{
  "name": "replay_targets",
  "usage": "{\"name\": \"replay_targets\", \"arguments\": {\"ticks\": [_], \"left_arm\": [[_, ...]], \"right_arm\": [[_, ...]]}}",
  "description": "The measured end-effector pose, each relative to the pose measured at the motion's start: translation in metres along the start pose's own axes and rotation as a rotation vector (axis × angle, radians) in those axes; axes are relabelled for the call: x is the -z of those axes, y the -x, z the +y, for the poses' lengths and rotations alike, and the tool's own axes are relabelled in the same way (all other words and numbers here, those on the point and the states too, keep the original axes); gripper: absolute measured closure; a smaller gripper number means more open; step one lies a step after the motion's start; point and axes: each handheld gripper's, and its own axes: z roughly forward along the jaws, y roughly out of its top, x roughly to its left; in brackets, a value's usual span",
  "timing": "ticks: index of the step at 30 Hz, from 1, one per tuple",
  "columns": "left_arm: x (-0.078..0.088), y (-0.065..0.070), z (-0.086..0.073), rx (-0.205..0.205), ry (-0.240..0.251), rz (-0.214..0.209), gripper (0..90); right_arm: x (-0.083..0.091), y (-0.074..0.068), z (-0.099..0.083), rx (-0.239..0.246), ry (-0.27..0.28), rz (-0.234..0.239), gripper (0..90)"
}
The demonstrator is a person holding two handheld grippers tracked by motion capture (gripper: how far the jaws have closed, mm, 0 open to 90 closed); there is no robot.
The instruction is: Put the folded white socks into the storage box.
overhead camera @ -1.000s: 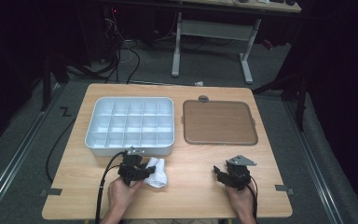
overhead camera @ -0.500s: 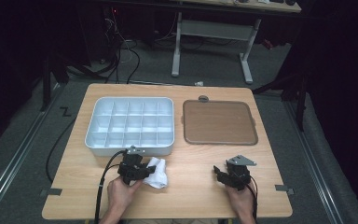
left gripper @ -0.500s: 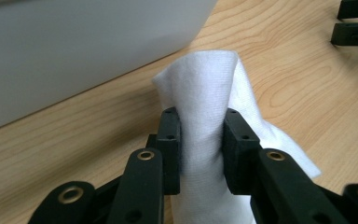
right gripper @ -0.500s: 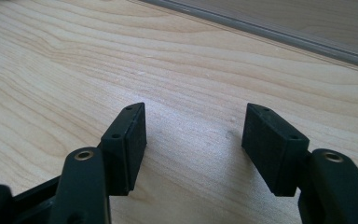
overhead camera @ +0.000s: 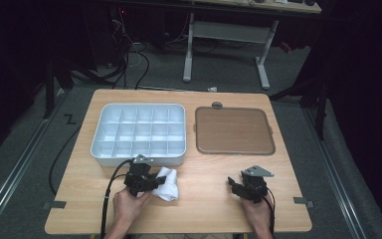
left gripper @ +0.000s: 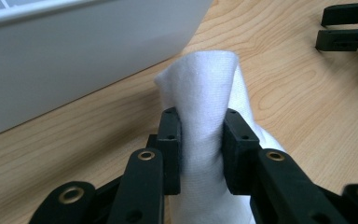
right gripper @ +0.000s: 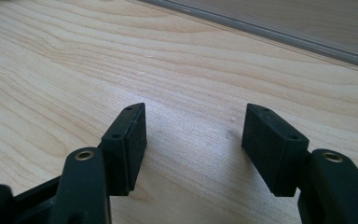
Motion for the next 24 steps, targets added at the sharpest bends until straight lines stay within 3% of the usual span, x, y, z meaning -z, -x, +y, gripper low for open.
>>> {"name": "replay_targets", "arguments": {"ticks": [11,18,24], "left_arm": [[0.009,0.007,0.006,-0.041,0.005,-0.028,72.3],[0.014,0.010,0.008,-0.035,0.000,-0.045,72.3],[0.019,0.016,0.013,-0.071,0.003,-0.060,72.4]], "right_arm": [[0.000,0.000,0.000,0.000,0.000,0.000,40.3],[0.000,0.000,0.000,0.001,-0.001,0.001,39.7],[0.000,0.000,0.000,0.001,-0.003,0.005,38.7]]}}
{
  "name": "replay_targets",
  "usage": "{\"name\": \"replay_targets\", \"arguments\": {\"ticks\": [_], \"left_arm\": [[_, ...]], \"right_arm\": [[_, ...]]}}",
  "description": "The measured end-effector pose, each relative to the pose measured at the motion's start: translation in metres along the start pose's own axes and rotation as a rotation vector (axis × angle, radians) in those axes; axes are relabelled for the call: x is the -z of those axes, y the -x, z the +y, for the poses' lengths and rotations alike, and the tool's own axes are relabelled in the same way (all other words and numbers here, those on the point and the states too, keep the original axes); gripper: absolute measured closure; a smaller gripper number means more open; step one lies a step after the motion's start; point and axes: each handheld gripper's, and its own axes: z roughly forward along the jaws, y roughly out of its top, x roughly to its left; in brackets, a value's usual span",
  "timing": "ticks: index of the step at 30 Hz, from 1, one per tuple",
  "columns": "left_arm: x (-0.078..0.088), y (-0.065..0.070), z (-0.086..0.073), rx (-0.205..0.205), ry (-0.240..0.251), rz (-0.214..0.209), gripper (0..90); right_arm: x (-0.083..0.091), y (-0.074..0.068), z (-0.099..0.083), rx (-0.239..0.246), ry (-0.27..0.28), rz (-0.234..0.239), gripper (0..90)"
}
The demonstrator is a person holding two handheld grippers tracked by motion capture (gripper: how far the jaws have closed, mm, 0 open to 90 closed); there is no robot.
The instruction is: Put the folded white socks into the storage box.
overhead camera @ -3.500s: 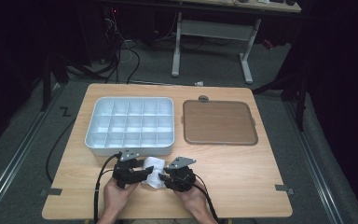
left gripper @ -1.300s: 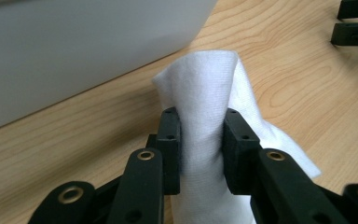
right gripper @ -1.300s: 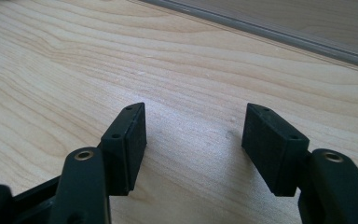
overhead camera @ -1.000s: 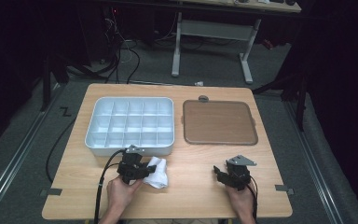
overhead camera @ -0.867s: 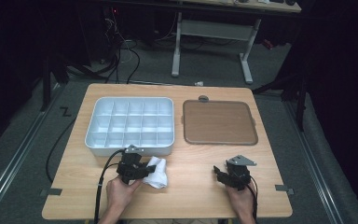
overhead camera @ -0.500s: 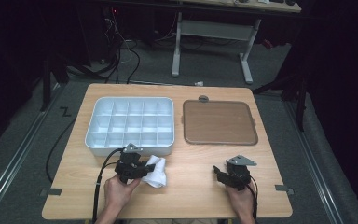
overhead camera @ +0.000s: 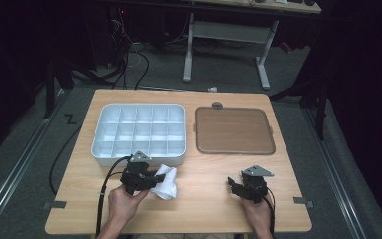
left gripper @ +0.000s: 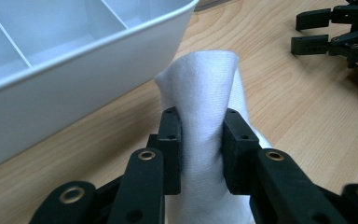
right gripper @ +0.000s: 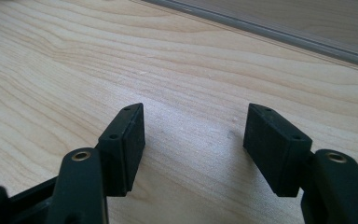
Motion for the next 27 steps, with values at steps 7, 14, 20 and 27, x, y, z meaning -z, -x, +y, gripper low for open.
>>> {"name": "replay_targets", "arguments": {"ticks": [7,14,20,27], "left_arm": [[0.001,0.000,0.005,0.004,0.003,-0.017,72.4],[0.009,0.004,0.010,0.018,0.021,-0.053,72.3],[0.014,0.002,0.018,0.039,0.038,-0.067,72.3],[0.020,-0.003,0.024,0.051,0.037,-0.078,72.3]], "right_arm": [[0.000,0.000,0.000,0.004,-0.002,0.001,38.0],[0.000,-0.001,0.000,0.005,-0.003,0.002,37.3],[0.000,-0.001,0.000,0.004,-0.003,0.001,37.3],[0.000,-0.001,0.000,0.005,-0.003,0.002,37.2]]}}
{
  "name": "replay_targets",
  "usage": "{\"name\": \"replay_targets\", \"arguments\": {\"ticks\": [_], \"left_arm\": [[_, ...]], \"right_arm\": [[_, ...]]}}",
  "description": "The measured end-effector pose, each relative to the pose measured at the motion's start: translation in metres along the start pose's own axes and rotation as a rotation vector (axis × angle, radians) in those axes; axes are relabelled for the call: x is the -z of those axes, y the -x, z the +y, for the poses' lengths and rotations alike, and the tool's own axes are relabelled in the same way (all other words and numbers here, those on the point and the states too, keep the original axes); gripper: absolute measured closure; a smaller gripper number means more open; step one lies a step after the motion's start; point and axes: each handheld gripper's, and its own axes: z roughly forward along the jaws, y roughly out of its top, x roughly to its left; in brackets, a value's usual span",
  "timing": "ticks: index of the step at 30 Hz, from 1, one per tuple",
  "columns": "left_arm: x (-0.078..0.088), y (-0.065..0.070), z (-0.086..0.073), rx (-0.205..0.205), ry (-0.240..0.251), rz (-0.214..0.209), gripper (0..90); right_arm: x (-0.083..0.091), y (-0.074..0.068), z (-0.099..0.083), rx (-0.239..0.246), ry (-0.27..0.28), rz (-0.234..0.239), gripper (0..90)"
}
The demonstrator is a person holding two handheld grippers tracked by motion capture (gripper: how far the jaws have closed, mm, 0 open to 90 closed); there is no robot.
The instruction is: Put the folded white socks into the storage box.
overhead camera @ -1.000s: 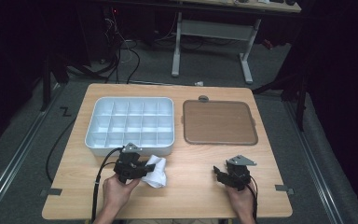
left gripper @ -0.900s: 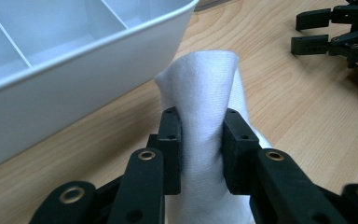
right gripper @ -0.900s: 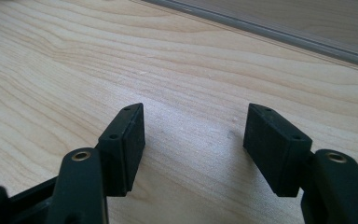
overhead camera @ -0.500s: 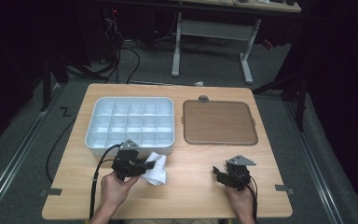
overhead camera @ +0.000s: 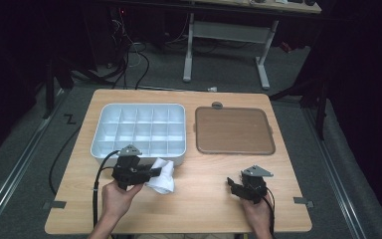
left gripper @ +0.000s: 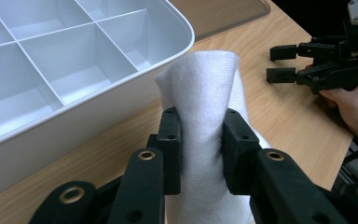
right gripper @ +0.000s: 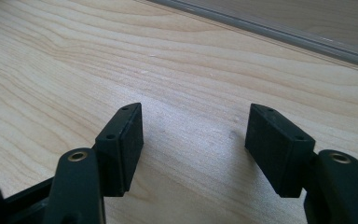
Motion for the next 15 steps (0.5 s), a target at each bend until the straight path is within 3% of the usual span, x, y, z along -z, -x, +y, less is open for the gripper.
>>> {"name": "replay_targets", "arguments": {"ticks": [9,12,15], "left_arm": [[0.005,0.006,0.012,-0.001,0.012,-0.011,72.2],[0.005,0.007,0.013,-0.023,0.013,0.005,72.2],[0.004,0.006,0.015,-0.013,0.005,-0.013,72.2]], "right_arm": [[0.000,0.000,0.000,-0.001,-0.002,-0.001,37.0],[0.000,-0.001,0.000,-0.004,-0.002,-0.001,36.8],[0.001,-0.001,-0.001,-0.003,0.000,-0.002,36.7]]}}
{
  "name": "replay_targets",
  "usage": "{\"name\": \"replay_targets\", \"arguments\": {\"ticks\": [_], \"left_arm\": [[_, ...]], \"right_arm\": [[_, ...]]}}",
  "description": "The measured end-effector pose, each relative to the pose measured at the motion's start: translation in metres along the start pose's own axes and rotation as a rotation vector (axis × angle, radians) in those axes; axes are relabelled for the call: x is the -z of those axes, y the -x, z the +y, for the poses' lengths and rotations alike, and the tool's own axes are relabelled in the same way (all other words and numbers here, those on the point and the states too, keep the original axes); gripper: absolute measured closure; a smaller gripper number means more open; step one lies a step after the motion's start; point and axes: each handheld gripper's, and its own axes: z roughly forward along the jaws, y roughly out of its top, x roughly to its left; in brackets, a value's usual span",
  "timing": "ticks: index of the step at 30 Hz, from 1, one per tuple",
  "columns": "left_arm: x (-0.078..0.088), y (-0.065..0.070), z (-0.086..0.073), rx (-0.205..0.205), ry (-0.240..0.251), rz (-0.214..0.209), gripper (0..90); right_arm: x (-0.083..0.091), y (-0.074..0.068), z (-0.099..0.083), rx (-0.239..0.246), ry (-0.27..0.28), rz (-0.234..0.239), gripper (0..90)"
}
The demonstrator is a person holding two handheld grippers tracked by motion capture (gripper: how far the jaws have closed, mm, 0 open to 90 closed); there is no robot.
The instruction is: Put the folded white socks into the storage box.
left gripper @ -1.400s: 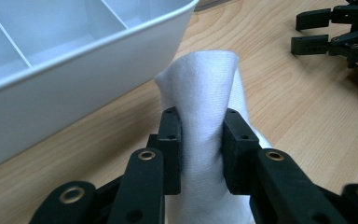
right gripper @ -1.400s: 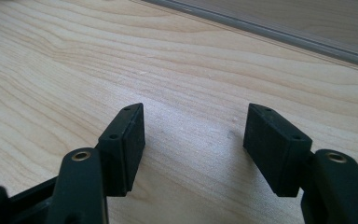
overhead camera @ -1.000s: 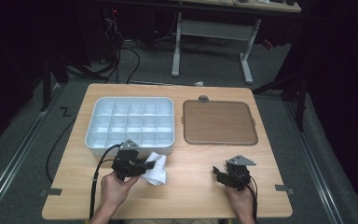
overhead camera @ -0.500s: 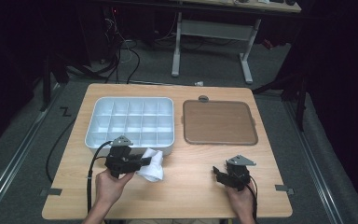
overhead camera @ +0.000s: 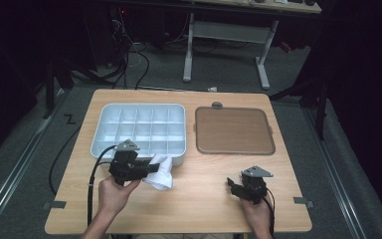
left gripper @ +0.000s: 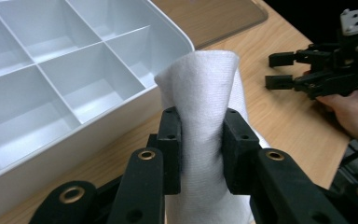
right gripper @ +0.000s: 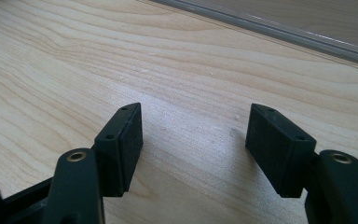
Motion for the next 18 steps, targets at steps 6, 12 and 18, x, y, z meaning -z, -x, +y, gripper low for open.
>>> {"name": "replay_targets", "arguments": {"ticks": [6,12,18], "left_arm": [[0.004,0.003,0.006,0.016,-0.001,-0.024,72.3],[0.008,0.007,0.010,0.005,0.022,-0.026,72.3],[0.011,0.006,0.012,0.010,0.021,-0.046,72.3]], "right_arm": [[0.000,0.000,0.000,-0.002,0.000,-0.003,36.9],[0.001,-0.001,-0.001,-0.004,0.000,-0.005,36.9],[0.001,-0.001,-0.001,-0.004,0.001,-0.007,37.0]]}}
